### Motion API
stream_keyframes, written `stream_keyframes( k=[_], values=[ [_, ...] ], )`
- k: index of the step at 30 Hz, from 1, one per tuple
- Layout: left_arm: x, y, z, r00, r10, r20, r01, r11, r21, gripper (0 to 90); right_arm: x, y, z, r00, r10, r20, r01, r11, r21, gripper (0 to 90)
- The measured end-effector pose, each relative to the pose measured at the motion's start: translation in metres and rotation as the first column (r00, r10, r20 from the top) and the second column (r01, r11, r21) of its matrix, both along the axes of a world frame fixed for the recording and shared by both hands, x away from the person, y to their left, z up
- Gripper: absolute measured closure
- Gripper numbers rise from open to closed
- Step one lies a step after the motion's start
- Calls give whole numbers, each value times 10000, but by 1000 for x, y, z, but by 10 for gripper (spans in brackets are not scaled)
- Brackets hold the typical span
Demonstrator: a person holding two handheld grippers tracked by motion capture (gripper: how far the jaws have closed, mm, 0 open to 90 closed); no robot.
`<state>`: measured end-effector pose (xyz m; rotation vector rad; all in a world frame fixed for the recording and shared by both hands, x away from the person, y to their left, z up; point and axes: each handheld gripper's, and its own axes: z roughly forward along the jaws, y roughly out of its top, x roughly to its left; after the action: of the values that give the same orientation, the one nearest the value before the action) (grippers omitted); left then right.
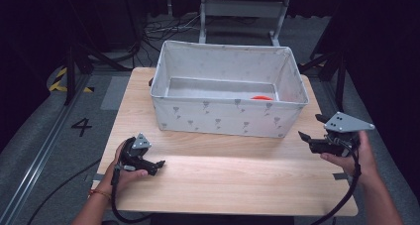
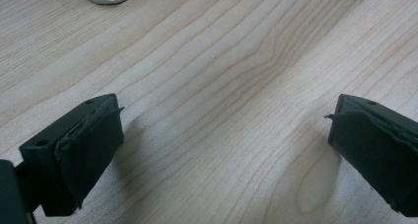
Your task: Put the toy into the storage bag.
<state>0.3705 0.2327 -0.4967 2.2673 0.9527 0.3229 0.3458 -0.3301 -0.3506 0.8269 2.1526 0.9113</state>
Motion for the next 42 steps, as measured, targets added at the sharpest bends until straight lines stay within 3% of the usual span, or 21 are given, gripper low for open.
stream_keyframes(
  k=[14, 21, 29, 37, 39, 42],
  values=[
    [0, 0, 0, 10000, -2, 1, 2, 10000, -2, 6, -1, -9, -45, 9959, -172, -886, 131, 9988, -463, 240],
    [0, 0, 0, 10000, 1, -1, -1, 10000, -3, 6, -4, -16, -77, 9884, -338, -1482, 275, 9986, -442, 238],
    [0, 0, 0, 10000, 2, -1, -2, 10000, -3, 6, -10, -29, -110, 9754, -507, -2146, 553, 9983, 157, 221],
    [0, 0, 0, 10000, -2, -2, 2, 10000, -1, 6, -17, -39, -132, 9634, -470, -2640, 689, 9949, 741, 215],
    [0, 0, 0, 10000, 3, 0, -3, 10000, -5, 6, -21, -45, -140, 9565, -483, -2875, 886, 9877, 1287, 215],
    [0, 0, 0, 10000, -5, -3, 5, 10000, -1, 6, -23, -49, -147, 9478, -505, -3149, 1051, 9817, 1589, 192]
  ],
)
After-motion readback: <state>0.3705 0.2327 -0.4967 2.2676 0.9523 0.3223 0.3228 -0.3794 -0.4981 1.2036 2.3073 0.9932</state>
